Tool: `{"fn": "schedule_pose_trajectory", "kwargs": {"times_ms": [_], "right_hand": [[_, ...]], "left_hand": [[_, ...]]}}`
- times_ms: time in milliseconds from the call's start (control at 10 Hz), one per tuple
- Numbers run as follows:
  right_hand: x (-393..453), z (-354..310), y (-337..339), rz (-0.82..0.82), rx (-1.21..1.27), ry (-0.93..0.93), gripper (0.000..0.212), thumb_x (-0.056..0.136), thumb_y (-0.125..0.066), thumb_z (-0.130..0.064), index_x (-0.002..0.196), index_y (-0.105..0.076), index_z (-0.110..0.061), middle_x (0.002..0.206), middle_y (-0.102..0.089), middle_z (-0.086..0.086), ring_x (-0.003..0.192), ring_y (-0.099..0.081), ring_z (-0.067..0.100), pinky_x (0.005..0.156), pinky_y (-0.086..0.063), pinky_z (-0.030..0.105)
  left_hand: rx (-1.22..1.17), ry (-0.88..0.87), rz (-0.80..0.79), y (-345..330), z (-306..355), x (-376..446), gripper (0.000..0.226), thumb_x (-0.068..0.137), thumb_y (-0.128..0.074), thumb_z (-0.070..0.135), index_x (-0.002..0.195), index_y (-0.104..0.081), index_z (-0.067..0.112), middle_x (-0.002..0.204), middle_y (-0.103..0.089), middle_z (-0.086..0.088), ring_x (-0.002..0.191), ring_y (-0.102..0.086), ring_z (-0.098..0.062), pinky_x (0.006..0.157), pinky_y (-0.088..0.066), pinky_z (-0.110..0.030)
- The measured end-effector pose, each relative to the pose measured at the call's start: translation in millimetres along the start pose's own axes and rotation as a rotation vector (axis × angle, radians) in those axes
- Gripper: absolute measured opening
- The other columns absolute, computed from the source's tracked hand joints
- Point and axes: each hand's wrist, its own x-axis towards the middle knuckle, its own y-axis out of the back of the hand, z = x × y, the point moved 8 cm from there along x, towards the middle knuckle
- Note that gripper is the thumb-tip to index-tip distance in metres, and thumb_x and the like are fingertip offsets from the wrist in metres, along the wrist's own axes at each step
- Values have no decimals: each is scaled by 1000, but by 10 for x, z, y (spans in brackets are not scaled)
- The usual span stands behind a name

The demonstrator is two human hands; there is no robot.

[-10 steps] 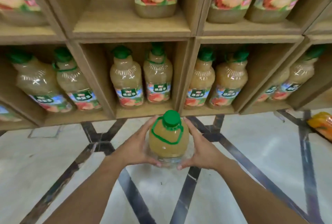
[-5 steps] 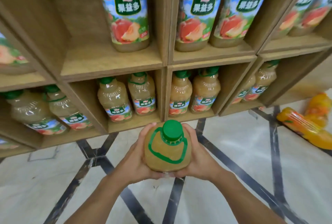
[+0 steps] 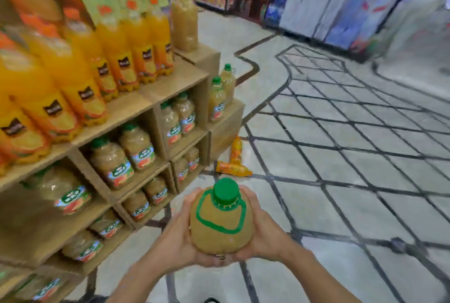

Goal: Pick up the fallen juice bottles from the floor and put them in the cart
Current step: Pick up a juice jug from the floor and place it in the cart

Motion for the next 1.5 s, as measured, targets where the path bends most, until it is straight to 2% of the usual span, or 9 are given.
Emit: {"fn": "schedule_pose_trajectory", "kwargs": {"times_ms": [200,300,500,700,800,1100,1300,1400,1500], "right_hand": [[-1519,-612,1504,380,-84,-87,141,55,-99,-28,145,4,-62,138,-56,-15,126,-57,8,104,-50,41],[-2304,-733,2110,555,-93,-96,134,57,-99,-13,149,-8,-47,137,-59,-2,123,-60,11,102,-51,38],[-4021,-607,3070,918,-138,-264,134,54,-100,-21,152,-10,-37,137,-55,1,120,-61,23,98,-51,51],[-5530,-228,3732,1151,-141,-370,136,54,-101,-18,153,-9,-29,139,-51,0,121,-58,15,103,-48,27],[-6117,50,3927,1228,-149,-431,136,54,-101,-18,153,-7,-23,138,-52,0,119,-59,16,101,-48,24],[-7329,1112,3514,1652,125,-679,133,50,-98,-37,149,-9,-36,136,-51,-9,125,-56,9,105,-48,40],[-7321,1927,2669,2019,318,-951,130,47,-102,-35,149,-22,-39,141,-46,-14,130,-52,15,106,-47,47],[-7031,2314,2272,2077,571,-961,128,56,-97,-27,137,-9,-72,135,-41,-40,123,-46,-16,109,-46,34],[-6776,2677,1822,2119,673,-1151,123,61,-96,-22,150,-15,-50,135,-24,-59,124,-35,-28,108,-41,18]], "left_hand": [[96,-257,-233,-706,2007,392,137,31,-96,54,134,-7,74,134,-57,28,127,-57,-1,110,-44,-31],[129,-355,-356,-1296,2829,511,142,30,-95,54,145,-12,45,127,-48,30,118,-54,0,106,-44,-26],[29,-509,-624,-2820,4217,550,135,17,-95,63,123,-14,82,114,-61,36,106,-56,22,85,-47,-9],[30,-709,-871,-4504,5193,277,130,37,-104,21,146,-34,28,119,-58,20,106,-58,16,81,-45,-3],[61,-663,-989,-5325,5371,219,113,44,-103,13,142,-47,7,106,-62,13,95,-61,4,77,-44,-8],[210,-888,-1550,-7217,5441,-361,116,39,-99,32,139,-40,32,136,-56,5,136,-52,-24,108,-43,-23],[334,-939,-1974,-8171,4875,-707,125,53,-99,5,131,-21,64,127,-43,41,122,-41,23,107,-31,-4],[374,-999,-2096,-8449,4484,-768,118,61,-98,17,139,-16,52,141,-42,20,127,-41,21,111,-37,-13],[521,-1189,-2205,-8702,4026,-807,128,61,-92,51,147,1,61,152,-32,36,138,-38,8,117,-38,-27]]}}
